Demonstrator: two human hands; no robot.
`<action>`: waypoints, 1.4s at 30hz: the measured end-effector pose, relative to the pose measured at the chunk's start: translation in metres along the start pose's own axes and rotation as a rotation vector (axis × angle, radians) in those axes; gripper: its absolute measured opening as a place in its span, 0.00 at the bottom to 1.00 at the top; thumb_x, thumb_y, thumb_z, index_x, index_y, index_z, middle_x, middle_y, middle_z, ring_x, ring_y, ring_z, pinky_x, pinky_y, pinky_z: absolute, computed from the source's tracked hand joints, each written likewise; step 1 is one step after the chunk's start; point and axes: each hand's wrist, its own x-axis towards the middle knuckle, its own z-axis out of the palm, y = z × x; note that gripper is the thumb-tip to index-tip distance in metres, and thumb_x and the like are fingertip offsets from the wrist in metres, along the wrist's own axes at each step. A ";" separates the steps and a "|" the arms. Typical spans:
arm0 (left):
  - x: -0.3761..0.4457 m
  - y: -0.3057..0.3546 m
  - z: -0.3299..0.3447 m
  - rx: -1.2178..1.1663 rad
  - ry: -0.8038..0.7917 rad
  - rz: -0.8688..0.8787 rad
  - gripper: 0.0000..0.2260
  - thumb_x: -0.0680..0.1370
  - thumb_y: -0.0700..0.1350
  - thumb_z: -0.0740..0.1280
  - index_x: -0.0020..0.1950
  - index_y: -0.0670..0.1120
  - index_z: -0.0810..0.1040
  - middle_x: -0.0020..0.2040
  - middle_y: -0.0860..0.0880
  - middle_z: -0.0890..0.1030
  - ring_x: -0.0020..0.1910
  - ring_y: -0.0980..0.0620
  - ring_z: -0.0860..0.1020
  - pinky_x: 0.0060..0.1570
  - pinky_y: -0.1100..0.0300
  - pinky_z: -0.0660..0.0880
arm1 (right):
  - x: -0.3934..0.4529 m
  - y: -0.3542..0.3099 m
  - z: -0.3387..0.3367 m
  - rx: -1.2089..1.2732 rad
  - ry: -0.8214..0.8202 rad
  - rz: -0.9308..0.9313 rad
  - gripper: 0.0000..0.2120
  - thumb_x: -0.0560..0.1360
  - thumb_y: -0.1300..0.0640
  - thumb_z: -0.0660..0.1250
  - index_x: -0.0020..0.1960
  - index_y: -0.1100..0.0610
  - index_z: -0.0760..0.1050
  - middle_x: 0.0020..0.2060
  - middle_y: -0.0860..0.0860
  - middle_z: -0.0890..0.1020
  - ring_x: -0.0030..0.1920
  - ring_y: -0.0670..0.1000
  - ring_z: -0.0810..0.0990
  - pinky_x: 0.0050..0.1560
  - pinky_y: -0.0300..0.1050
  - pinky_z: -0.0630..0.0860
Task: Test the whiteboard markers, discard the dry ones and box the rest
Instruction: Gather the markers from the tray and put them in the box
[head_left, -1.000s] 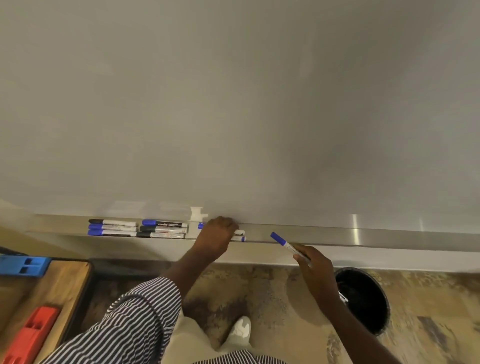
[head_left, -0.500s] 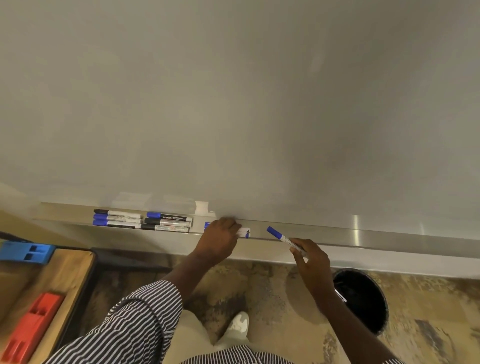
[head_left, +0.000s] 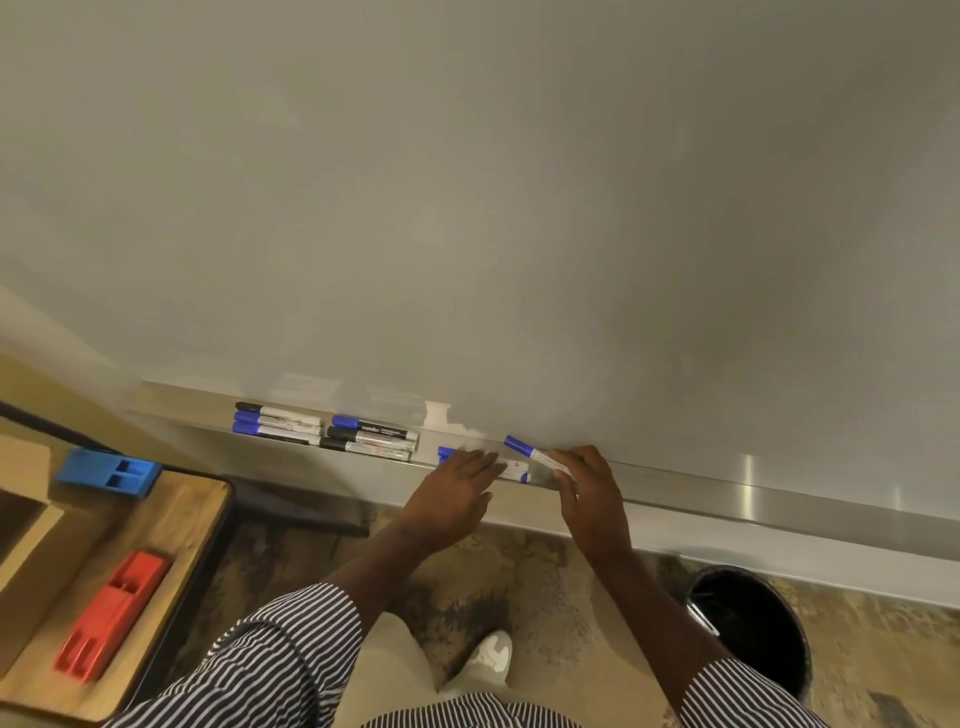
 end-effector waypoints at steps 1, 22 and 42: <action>-0.003 -0.001 -0.001 -0.011 -0.002 -0.003 0.22 0.80 0.45 0.69 0.74 0.45 0.74 0.72 0.44 0.76 0.72 0.44 0.74 0.72 0.47 0.67 | 0.003 -0.003 0.004 0.002 -0.002 -0.009 0.12 0.82 0.62 0.65 0.64 0.61 0.79 0.56 0.55 0.80 0.57 0.54 0.79 0.58 0.43 0.79; -0.050 -0.030 -0.014 0.030 0.053 -0.174 0.22 0.81 0.49 0.65 0.75 0.46 0.72 0.74 0.46 0.74 0.75 0.46 0.70 0.76 0.48 0.57 | 0.028 -0.030 0.059 -0.163 -0.088 -0.203 0.15 0.74 0.59 0.75 0.60 0.58 0.81 0.52 0.56 0.82 0.52 0.55 0.81 0.49 0.48 0.82; -0.044 -0.024 -0.018 0.022 0.053 -0.214 0.22 0.80 0.49 0.68 0.74 0.47 0.72 0.72 0.47 0.76 0.73 0.45 0.73 0.74 0.47 0.63 | 0.019 -0.017 0.061 -0.245 -0.013 -0.364 0.16 0.76 0.59 0.62 0.57 0.55 0.85 0.56 0.51 0.86 0.55 0.54 0.84 0.60 0.53 0.79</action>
